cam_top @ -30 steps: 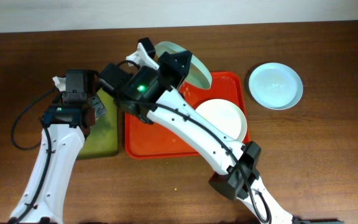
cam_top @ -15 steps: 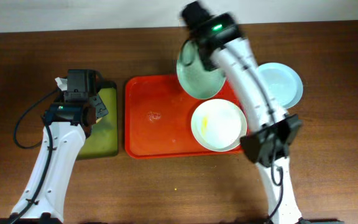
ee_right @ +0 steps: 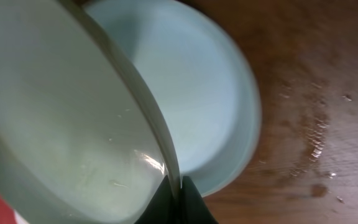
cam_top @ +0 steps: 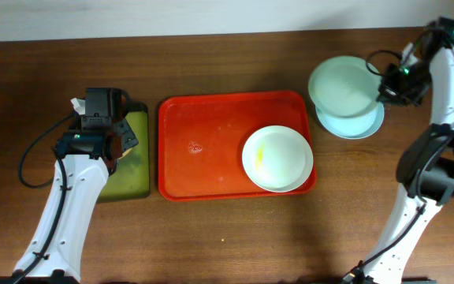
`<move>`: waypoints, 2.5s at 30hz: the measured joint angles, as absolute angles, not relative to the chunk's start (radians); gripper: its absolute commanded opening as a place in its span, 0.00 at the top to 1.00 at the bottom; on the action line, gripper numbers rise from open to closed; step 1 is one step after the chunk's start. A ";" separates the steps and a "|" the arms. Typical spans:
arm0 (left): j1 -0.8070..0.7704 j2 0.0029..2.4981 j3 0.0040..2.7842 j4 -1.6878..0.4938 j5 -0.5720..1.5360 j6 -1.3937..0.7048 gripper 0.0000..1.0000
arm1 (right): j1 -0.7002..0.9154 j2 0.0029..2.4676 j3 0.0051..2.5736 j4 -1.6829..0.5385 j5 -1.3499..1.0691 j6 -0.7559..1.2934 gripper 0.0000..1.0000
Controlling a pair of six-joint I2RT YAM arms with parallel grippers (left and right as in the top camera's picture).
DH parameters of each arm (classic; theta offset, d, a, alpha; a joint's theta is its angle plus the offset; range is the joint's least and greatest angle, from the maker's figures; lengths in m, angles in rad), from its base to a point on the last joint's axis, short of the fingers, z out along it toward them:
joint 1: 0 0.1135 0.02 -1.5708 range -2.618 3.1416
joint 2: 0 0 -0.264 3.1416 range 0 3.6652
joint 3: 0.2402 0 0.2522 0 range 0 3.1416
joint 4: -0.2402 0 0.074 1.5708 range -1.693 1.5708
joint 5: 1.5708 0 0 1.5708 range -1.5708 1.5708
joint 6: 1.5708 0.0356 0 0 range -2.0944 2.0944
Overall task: Clean dirty plates on tray and stack at the side
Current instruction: 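Lift the green plate with the right gripper and stack it on the blue plate, then release the green plate and grasp the white plate rim with the right gripper, then pull the white plate toward the tray center and dip the left sponge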
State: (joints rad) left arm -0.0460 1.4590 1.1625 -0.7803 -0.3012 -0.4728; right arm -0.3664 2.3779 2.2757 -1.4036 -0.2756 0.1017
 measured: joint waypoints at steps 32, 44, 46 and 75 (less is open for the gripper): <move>-0.046 1.517 1.162 -0.768 -0.276 -0.473 1.00 | 0.112 2.085 1.803 -1.381 -0.219 -0.059 0.42; -0.046 1.535 1.161 -0.763 -0.275 -0.473 1.00 | 0.121 2.091 1.515 -1.139 -0.150 -0.034 0.43; -0.046 1.535 1.161 -0.763 -0.274 -0.473 1.00 | 0.121 2.092 1.507 -1.129 -0.150 -0.034 0.54; -0.046 1.535 1.161 -0.764 -0.273 -0.473 1.00 | 0.119 2.092 1.518 -1.165 -0.226 0.029 0.54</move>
State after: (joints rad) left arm -0.0460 1.5349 1.1610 -0.7639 -0.2726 -0.4728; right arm 0.1188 2.0922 1.5181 -1.1652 -0.2264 0.0292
